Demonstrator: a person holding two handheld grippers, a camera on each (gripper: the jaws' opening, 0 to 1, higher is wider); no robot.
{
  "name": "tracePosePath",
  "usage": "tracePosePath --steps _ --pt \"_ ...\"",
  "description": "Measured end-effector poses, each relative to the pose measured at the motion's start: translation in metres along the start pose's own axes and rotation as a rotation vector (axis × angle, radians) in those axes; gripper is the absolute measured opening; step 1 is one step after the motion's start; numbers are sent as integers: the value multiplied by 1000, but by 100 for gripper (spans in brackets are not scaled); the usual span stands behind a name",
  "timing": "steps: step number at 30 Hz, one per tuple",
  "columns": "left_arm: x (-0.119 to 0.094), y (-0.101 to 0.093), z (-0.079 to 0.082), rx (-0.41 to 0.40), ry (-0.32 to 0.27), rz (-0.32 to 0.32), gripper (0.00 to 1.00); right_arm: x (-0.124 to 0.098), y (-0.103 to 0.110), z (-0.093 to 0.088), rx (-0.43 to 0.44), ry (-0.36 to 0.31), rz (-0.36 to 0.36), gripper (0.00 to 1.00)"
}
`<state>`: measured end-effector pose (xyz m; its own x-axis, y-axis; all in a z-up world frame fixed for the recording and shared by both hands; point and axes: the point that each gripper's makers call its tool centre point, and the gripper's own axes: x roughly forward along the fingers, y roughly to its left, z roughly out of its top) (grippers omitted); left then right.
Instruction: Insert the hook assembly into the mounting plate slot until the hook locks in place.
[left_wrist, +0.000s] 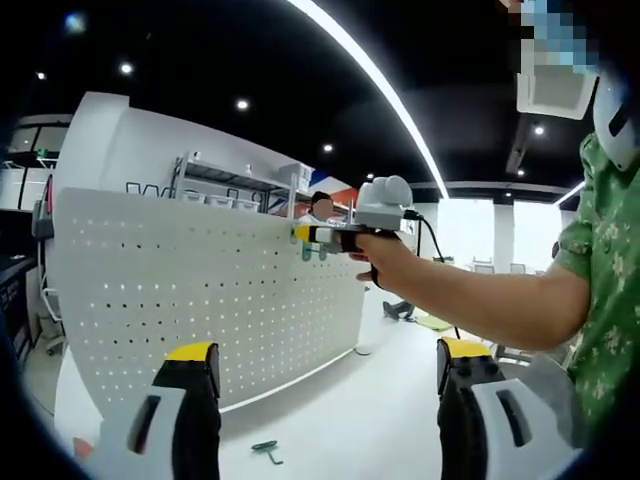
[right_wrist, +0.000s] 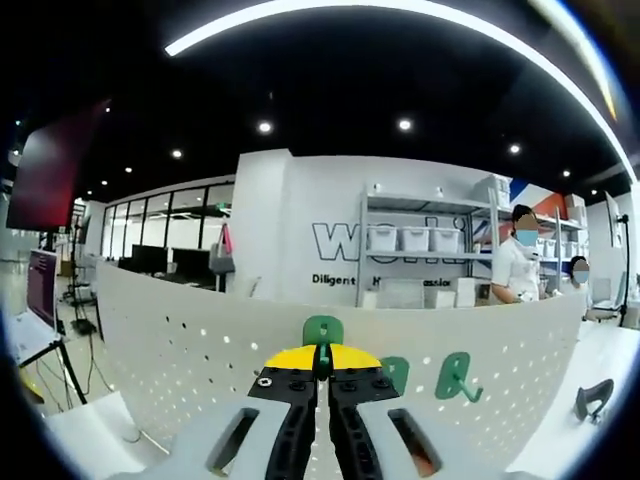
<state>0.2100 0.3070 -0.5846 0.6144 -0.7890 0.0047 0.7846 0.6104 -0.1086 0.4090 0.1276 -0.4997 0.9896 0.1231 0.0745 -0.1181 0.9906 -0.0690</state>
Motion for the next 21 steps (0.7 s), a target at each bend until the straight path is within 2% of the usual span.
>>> tracePosePath --steps 21 --pt "-1 5 -2 -7 3 2 89 5 -1 -3 4 3 -6 1"
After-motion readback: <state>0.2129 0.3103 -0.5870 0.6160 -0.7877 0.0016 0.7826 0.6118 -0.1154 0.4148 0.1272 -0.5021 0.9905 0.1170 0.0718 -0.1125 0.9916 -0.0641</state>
